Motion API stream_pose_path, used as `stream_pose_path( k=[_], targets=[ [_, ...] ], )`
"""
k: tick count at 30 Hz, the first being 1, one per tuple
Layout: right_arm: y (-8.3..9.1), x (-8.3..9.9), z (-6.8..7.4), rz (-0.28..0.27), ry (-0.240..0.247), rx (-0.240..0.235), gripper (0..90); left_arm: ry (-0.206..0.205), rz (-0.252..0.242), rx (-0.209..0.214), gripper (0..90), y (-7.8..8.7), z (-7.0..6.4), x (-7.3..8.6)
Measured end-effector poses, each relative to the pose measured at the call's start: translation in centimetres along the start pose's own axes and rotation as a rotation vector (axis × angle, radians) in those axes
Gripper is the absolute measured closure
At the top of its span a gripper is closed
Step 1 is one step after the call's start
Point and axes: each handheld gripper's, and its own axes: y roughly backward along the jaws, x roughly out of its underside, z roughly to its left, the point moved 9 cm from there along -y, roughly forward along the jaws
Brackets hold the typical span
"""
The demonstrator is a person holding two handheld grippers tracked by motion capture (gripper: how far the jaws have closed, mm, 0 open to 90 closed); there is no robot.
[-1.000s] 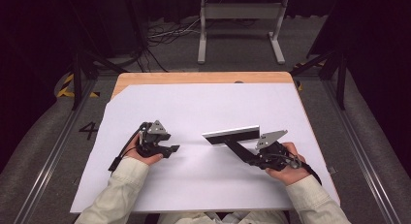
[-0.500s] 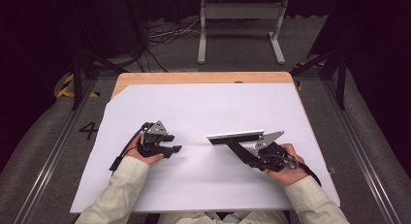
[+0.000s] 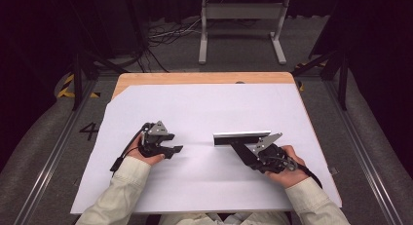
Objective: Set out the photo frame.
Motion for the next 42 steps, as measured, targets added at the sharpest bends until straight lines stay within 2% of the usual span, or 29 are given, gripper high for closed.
stream_pose_path(
  k=[12,14,17,25,29,35,42],
  targets=[
    [-0.2,0.2,-0.1,0.014,-0.008,-0.002,80.0,-0.003,0.004,0.008,41.5,-0.1,-0.2,0.0],
    [-0.2,0.2,-0.1,0.014,-0.009,-0.002,79.7,-0.024,0.001,-0.002,41.6,-0.1,-0.1,0.0],
    [0.0,0.2,-0.1,0.013,-0.012,0.002,77.9,-0.031,-0.003,-0.004,42.4,-0.2,-0.1,0.0],
    [1.2,0.1,-0.4,-0.018,-0.035,0.016,73.2,-0.031,-0.020,0.000,42.5,-0.4,-0.2,-0.2],
    [1.7,0.0,-0.5,-0.033,-0.035,0.019,71.1,-0.031,-0.034,0.009,42.7,-0.4,-0.2,-0.4],
    [3.4,-0.3,-0.7,-0.072,-0.029,0.024,70.9,-0.041,-0.065,0.023,46.3,-0.4,-0.6,-0.8],
    [4.8,-0.1,-1.1,-0.101,-0.046,0.028,72.4,0.004,-0.119,0.020,53.8,-0.1,-0.2,-1.4]
  ],
)
